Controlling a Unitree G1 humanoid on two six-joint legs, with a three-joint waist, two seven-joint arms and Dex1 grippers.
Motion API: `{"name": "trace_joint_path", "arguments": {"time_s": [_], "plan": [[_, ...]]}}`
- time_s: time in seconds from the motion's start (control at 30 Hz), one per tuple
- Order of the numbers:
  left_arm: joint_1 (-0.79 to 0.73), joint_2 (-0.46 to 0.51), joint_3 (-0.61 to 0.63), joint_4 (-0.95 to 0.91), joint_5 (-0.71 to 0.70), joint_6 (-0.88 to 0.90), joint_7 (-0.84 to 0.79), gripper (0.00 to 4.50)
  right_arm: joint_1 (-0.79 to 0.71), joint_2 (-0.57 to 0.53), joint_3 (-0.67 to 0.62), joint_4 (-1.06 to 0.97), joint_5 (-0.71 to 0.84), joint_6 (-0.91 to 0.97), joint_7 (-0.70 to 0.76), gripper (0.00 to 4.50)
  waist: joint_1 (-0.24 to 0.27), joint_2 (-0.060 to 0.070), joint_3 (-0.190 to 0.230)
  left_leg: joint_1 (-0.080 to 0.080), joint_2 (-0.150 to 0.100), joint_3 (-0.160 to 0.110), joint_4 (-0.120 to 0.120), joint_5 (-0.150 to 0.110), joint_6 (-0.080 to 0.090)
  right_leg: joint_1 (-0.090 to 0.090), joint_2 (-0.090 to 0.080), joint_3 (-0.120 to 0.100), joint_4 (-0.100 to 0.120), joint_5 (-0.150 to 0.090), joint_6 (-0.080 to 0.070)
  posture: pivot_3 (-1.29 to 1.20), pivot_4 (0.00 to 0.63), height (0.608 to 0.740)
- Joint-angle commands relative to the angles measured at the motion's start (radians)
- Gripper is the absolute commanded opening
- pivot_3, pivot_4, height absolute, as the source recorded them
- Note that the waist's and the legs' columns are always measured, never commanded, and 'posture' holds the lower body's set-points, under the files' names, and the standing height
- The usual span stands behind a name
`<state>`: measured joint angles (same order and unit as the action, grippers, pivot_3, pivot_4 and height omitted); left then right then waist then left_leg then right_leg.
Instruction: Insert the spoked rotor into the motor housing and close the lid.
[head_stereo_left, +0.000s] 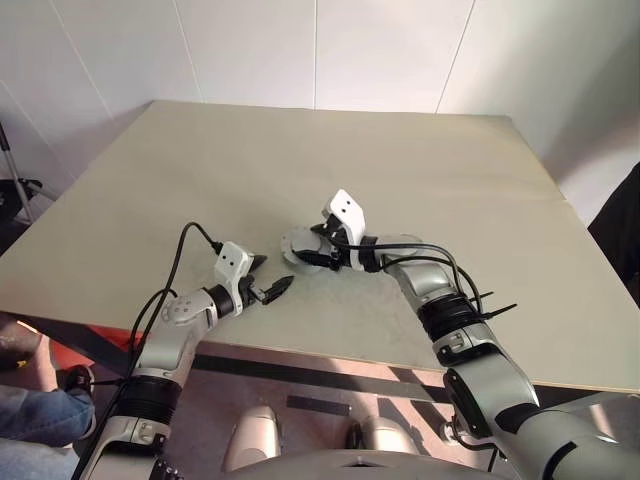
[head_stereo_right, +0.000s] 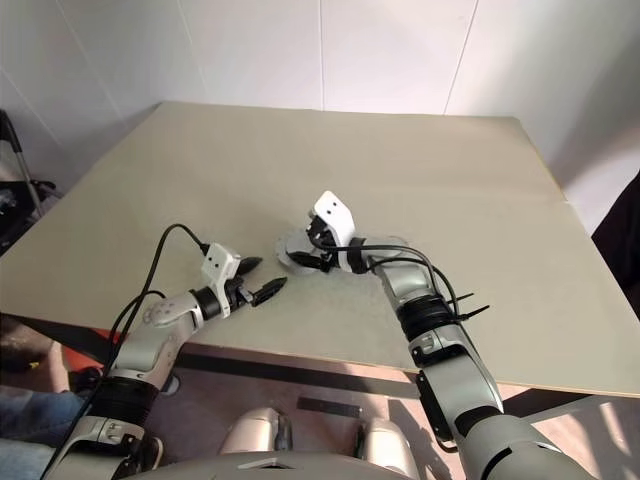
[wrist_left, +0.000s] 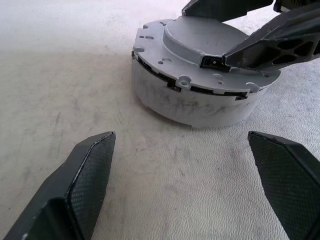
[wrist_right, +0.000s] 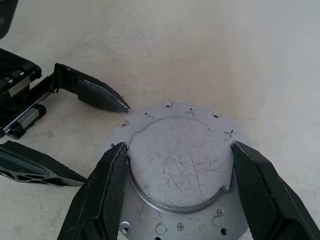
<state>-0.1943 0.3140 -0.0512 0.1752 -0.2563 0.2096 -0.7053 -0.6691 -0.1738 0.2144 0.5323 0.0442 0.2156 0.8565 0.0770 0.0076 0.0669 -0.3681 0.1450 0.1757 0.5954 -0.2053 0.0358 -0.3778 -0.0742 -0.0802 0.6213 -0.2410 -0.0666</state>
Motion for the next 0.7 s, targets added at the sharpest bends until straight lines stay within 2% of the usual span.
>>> {"name": "trace_joint_path", "arguments": {"time_s": [0.03,0.23,0.7], "plan": [[0.005,0.005,0.01,-0.022,-0.004,0.009,0.004,4.5,-0.023,-0.005,-0.007,0.006,-0.008,-0.005,-0.024,3.17,0.0,0.0,0.0,0.0,0.0,0.0,0.0,0.0,0.0,0.0,0.0,0.0,0.0,0.0,0.0,0.0,0.0,0.74],[0.006,0.002,0.008,-0.021,-0.003,0.011,0.004,4.5,-0.041,-0.001,-0.012,0.043,-0.013,-0.007,-0.051,3.17,0.0,0.0,0.0,0.003,0.0,0.0,0.0,0.0,0.0,0.003,0.0,0.0,0.0,0.0,0.0,0.0,0.0,0.74],[0.004,0.002,0.01,-0.01,-0.002,0.006,0.003,4.5,-0.026,-0.013,-0.049,-0.034,0.072,0.037,0.033,3.17,0.0,0.0,0.0,0.004,0.0,0.0,0.0,0.0,0.001,0.005,0.0,0.0,-0.001,0.0,0.0,0.0,0.0,0.74]]}}
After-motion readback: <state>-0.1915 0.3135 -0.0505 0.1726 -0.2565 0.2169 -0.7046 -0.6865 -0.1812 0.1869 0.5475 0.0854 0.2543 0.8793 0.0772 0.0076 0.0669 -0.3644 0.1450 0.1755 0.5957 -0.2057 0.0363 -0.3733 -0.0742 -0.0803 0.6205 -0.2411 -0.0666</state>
